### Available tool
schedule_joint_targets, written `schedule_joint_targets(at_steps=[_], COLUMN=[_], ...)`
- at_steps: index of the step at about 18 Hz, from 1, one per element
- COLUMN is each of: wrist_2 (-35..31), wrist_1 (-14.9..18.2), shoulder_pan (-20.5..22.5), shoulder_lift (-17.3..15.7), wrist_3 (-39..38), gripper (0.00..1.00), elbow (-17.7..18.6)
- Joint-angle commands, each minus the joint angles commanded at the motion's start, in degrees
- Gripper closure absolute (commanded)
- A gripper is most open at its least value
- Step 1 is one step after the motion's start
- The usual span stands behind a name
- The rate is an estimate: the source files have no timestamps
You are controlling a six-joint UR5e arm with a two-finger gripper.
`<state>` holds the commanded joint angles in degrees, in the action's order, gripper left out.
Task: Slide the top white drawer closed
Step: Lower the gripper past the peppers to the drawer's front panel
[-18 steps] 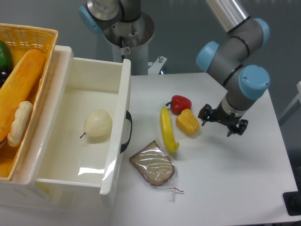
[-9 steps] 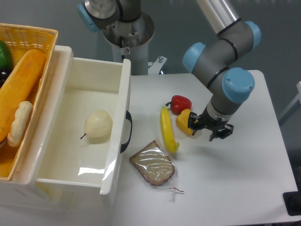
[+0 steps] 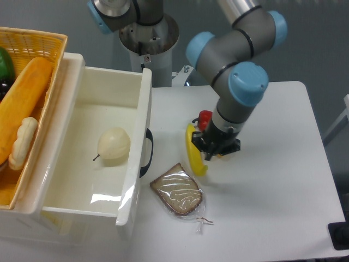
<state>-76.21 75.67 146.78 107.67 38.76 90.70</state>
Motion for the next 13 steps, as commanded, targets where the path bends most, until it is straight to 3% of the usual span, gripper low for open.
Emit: schedule_joint_targets(at_steps=[9, 13], wrist_2=[8.1, 9.6], wrist_1=[1.3, 4.1], shoulder_pan=[-2.2, -2.6], shoulder_lift=[-0.4, -0.5], wrist_3=[-1.7, -1.7], gripper=[0.94, 0.94], elbow=[-0.3, -0.3])
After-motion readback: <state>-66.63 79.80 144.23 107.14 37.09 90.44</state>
